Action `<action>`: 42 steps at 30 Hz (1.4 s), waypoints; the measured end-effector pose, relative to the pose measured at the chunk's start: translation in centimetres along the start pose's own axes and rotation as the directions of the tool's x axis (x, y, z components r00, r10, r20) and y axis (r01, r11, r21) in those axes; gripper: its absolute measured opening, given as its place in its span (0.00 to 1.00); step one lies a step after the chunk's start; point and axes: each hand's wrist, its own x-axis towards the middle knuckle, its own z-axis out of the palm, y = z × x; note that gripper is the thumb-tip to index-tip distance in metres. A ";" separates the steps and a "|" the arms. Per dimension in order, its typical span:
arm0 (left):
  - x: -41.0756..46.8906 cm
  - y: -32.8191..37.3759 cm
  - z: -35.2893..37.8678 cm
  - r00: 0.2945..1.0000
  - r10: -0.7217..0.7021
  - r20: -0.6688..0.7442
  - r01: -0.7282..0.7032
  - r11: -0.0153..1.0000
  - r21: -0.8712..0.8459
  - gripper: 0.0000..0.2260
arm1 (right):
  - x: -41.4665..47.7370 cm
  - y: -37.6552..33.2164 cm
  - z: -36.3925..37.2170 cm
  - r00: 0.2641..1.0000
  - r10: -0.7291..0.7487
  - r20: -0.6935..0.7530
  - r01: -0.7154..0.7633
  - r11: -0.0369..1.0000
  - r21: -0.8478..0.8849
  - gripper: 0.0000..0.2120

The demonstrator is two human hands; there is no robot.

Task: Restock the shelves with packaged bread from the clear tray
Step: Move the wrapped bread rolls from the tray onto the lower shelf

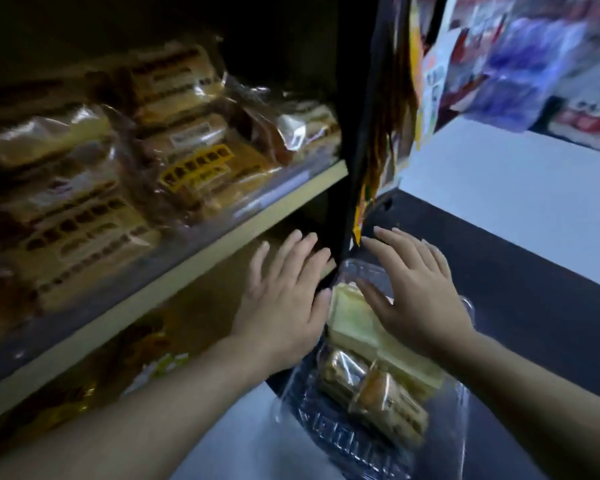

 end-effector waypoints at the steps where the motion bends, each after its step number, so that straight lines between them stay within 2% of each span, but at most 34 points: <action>1: 0.1 0.6 1.6 0.998 0.042 0.042 -0.042 0.999 0.002 0.22 | -1.2 1.5 0.4 0.999 0.049 0.010 -0.048 0.999 -0.016 0.23; 4: -0.3 1.7 6.5 0.972 0.138 0.191 -0.142 0.990 0.006 0.22 | -5.3 5.3 2.2 0.978 0.191 0.084 -0.190 0.981 -0.028 0.22; 7: -1.2 2.0 10.9 0.909 0.228 0.348 -0.233 0.972 -0.027 0.22 | -9.3 7.5 4.7 0.934 0.300 0.194 -0.307 0.952 0.008 0.17; 10: -2.2 1.7 14.2 0.830 0.289 0.476 -0.265 0.957 -0.119 0.20 | -12.9 8.0 7.4 0.841 0.347 0.416 -0.413 0.908 0.076 0.17; 13: -3.2 1.5 17.1 0.774 0.258 0.578 -0.231 0.965 -0.122 0.21 | -15.4 8.0 10.7 0.668 0.364 0.649 -0.503 0.864 0.033 0.25; 16: -3.8 1.6 19.4 0.720 0.164 0.674 -0.181 0.982 -0.046 0.24 | -16.4 8.2 13.5 0.568 0.402 0.718 -0.585 0.811 0.009 0.39; 20: -3.9 1.6 21.5 0.654 0.166 0.738 -0.173 0.983 -0.068 0.27 | -16.6 8.3 16.0 0.559 0.460 0.690 -0.592 0.804 -0.057 0.53; 22: -3.7 1.5 22.5 0.629 0.183 0.756 -0.195 0.978 -0.075 0.31 | -16.6 8.4 16.8 0.564 0.473 0.677 -0.581 0.810 -0.082 0.55; 27: -3.6 0.8 24.7 0.611 0.172 0.773 -0.260 0.966 -0.009 0.41 | -16.5 9.0 16.6 0.629 0.481 0.610 -0.652 0.754 0.078 0.34; 29: -3.5 0.5 25.3 0.605 0.181 0.775 -0.312 0.950 0.022 0.43 | -16.2 9.2 15.7 0.635 0.487 0.600 -0.690 0.706 0.157 0.31; 33: -3.2 1.0 26.5 0.643 0.192 0.741 -0.389 0.915 0.101 0.43 | -15.7 9.1 13.3 0.651 0.536 0.537 -0.744 0.592 0.311 0.32; 38: -3.1 2.2 27.0 0.640 0.149 0.753 -0.421 0.889 0.181 0.45 | -15.7 8.6 11.0 0.647 0.579 0.497 -0.762 0.508 0.401 0.36; 42: -3.4 3.0 26.1 0.698 0.194 0.690 -0.417 0.893 0.171 0.33 | -15.7 7.5 8.9 0.662 0.582 0.472 -0.749 0.492 0.444 0.36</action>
